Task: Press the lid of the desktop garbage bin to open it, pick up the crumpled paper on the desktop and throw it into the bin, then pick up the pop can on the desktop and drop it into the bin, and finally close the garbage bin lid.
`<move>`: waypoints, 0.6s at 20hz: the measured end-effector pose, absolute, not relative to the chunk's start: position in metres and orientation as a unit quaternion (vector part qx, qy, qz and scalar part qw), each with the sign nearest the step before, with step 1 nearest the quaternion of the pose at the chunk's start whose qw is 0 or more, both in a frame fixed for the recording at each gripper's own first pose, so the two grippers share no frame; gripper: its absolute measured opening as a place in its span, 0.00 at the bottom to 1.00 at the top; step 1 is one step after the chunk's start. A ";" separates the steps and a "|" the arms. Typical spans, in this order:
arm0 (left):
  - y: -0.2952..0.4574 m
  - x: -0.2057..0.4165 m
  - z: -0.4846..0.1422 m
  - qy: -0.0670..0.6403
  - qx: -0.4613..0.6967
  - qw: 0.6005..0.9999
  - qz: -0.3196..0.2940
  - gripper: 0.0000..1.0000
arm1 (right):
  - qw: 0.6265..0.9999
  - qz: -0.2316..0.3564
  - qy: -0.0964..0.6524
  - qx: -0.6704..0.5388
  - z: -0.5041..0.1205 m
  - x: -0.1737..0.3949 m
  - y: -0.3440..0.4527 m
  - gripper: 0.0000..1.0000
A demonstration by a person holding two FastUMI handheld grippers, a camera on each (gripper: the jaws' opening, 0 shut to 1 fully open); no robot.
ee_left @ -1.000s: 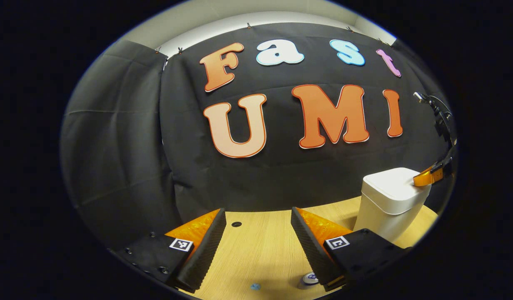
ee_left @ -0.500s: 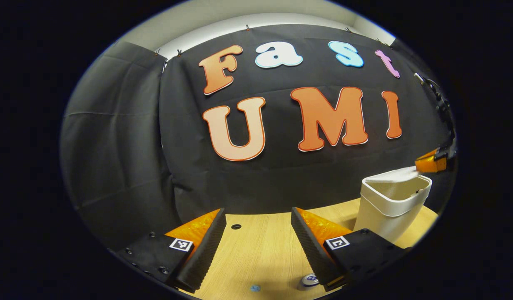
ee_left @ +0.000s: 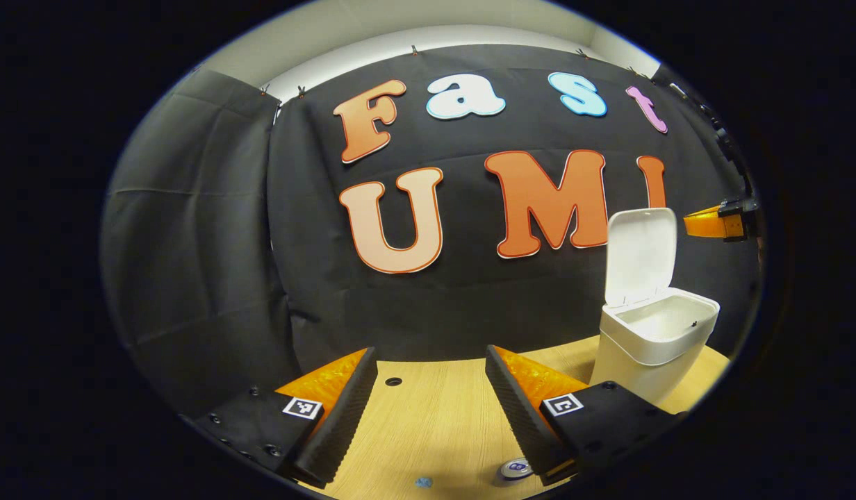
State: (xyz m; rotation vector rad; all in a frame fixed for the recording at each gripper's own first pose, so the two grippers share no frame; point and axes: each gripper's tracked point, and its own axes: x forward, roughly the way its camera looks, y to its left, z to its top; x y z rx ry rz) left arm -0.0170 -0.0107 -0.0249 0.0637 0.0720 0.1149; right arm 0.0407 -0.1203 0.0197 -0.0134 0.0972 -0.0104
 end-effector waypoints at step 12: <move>0.001 -0.016 -0.066 0.080 0.014 0.994 0.071 1.00 | 0.992 0.091 0.058 0.059 -0.006 0.025 -0.065 0.33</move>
